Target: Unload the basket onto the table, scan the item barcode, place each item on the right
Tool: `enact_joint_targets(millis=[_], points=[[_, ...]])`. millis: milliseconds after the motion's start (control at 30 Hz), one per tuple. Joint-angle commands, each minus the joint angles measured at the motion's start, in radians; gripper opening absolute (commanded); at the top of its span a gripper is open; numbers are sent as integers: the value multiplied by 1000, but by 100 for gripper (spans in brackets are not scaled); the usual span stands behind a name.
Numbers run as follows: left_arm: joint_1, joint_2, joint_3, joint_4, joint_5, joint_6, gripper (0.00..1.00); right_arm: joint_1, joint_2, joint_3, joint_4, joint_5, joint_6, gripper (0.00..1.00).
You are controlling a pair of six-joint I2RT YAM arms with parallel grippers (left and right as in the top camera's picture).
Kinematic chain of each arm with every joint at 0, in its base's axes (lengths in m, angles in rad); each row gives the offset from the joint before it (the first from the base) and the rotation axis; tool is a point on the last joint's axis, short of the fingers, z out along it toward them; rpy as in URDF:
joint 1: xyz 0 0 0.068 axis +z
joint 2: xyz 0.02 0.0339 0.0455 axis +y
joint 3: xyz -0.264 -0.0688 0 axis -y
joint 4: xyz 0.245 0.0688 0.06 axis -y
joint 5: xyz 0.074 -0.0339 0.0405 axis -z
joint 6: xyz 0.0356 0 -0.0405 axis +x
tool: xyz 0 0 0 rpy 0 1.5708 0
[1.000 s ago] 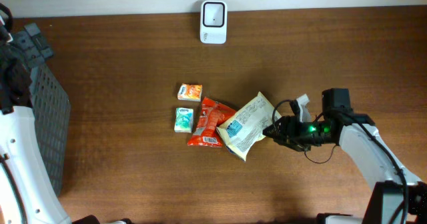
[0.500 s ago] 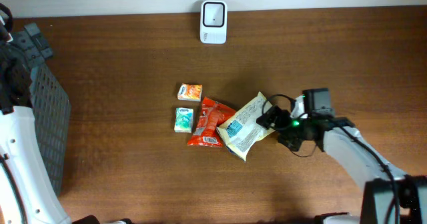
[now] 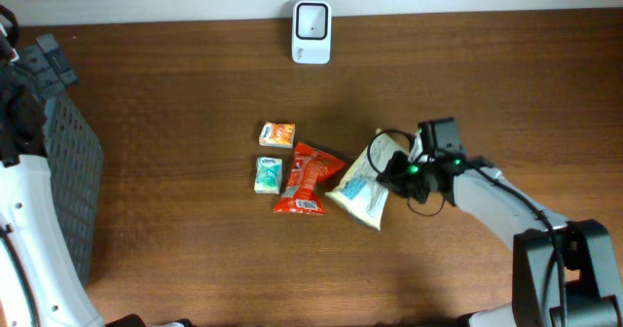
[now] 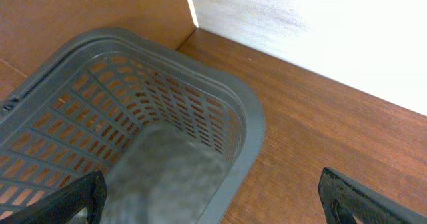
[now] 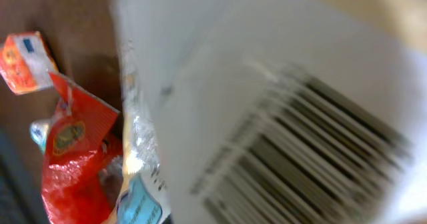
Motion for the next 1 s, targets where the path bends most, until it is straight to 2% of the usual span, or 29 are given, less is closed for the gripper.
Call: enact_joint_targets(millis=[0, 67, 133, 200, 367, 467, 500, 567, 600, 700, 800, 967], points=[[2, 0, 0, 0, -3, 9, 99, -18, 13, 131, -108, 25, -420, 4], [2, 0, 0, 0, -3, 9, 99, -18, 13, 216, -207, -14, -624, 4], [2, 0, 0, 0, -3, 9, 99, -18, 14, 277, -283, -21, -754, 5], [2, 0, 0, 0, -3, 9, 99, -18, 17, 309, -312, -22, -811, 14], [2, 0, 0, 0, -3, 9, 99, -17, 64, 324, -341, -127, -1010, 25], [2, 0, 0, 0, -3, 9, 99, -17, 104, 324, -338, -126, -1019, 45], [2, 0, 0, 0, -3, 9, 99, -23, 109, 324, -338, -126, -1011, 48], [2, 0, 0, 0, -3, 9, 99, -46, 108, 327, -341, -122, -981, 63], [2, 0, 0, 0, -3, 9, 99, -76, 105, 343, -364, -123, -966, 73], [2, 0, 0, 0, -3, 9, 99, -181, 105, 423, -484, -127, -966, 87], [2, 0, 0, 0, -3, 9, 99, -270, 106, 448, -531, -150, -966, 100], [2, 0, 0, 0, -3, 9, 99, -311, 159, 396, -528, -211, -967, 100]])
